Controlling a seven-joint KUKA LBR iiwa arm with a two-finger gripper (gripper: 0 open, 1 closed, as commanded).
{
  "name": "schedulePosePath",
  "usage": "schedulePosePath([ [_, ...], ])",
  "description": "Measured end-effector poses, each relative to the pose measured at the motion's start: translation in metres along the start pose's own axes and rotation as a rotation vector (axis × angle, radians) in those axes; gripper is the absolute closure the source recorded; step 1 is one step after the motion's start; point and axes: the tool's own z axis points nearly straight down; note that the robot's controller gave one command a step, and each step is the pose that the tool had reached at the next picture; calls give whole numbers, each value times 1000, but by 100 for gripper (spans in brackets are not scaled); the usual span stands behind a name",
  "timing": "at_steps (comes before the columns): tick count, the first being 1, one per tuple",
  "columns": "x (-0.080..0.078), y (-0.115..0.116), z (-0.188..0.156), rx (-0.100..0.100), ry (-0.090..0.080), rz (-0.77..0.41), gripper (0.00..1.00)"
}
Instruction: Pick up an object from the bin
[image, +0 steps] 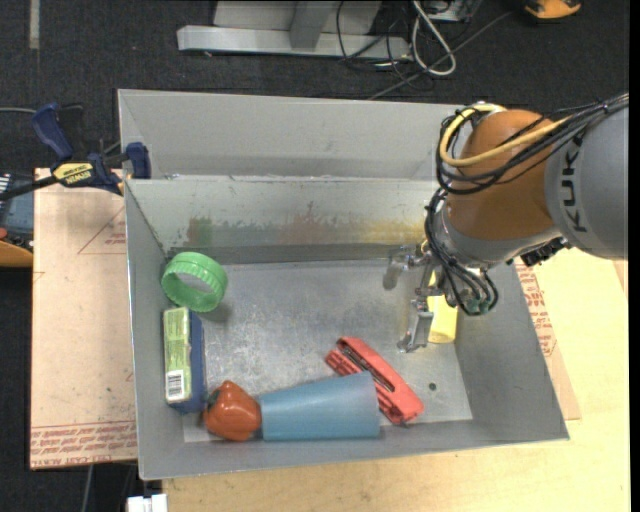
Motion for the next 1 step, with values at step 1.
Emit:
schedulePosePath([
  [1, 25, 3, 58, -1, 5, 69, 0],
])
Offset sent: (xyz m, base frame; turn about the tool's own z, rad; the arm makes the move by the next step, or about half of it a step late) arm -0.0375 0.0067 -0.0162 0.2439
